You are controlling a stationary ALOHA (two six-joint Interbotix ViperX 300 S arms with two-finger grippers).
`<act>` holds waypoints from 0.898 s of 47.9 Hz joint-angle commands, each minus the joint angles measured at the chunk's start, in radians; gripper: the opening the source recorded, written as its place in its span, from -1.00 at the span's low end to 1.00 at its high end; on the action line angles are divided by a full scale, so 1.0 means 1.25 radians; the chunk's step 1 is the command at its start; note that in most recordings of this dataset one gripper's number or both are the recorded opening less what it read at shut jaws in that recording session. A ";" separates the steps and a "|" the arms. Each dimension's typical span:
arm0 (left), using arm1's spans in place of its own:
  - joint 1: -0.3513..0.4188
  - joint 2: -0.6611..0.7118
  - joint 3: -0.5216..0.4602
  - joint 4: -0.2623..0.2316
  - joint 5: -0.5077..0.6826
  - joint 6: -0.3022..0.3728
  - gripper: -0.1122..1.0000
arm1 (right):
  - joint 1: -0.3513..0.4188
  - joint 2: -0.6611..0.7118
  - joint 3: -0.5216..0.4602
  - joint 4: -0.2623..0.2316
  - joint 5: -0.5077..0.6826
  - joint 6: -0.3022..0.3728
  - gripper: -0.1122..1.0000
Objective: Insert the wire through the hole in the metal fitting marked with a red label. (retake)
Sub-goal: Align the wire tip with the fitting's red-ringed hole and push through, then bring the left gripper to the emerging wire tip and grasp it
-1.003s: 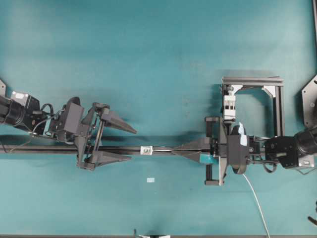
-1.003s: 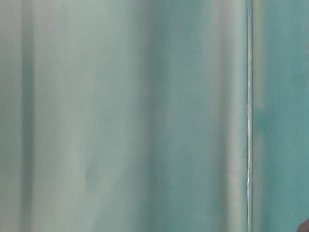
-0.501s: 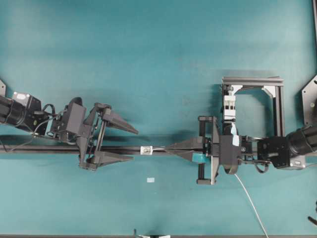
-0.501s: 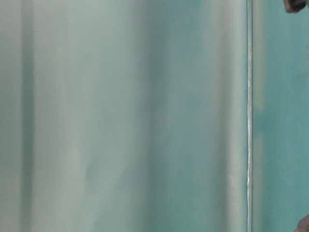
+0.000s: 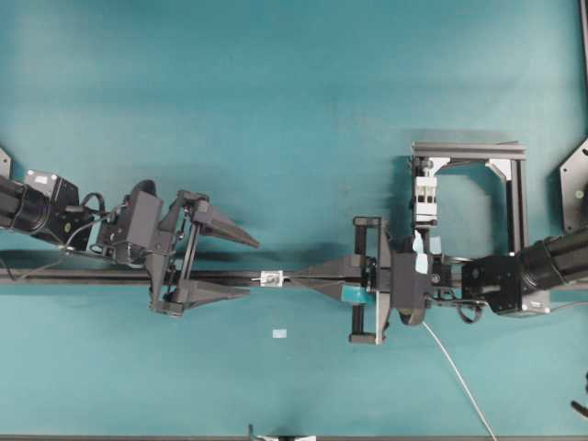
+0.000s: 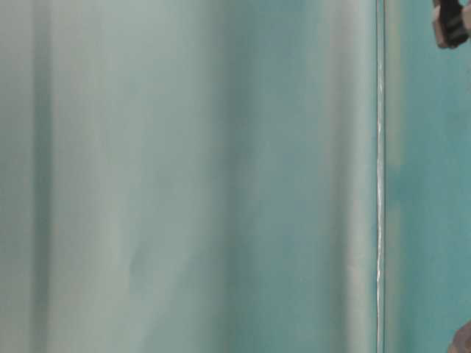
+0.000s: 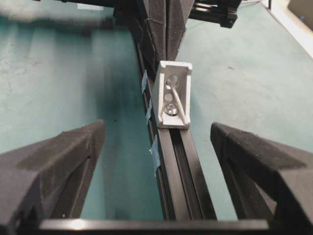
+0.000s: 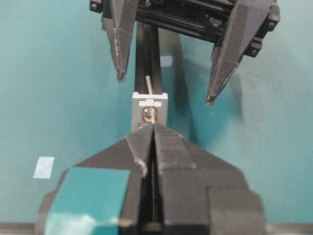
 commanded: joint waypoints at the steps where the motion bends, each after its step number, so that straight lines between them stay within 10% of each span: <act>1: -0.005 -0.018 -0.007 0.001 0.004 0.001 0.56 | -0.006 -0.010 -0.012 -0.002 0.000 0.000 -0.76; 14: -0.004 -0.027 -0.015 0.001 0.039 0.001 0.51 | -0.009 -0.010 -0.020 -0.002 0.009 -0.005 -0.76; 43: -0.005 -0.036 -0.021 0.001 0.045 0.011 -0.34 | -0.010 -0.010 -0.022 -0.002 0.025 -0.006 -0.76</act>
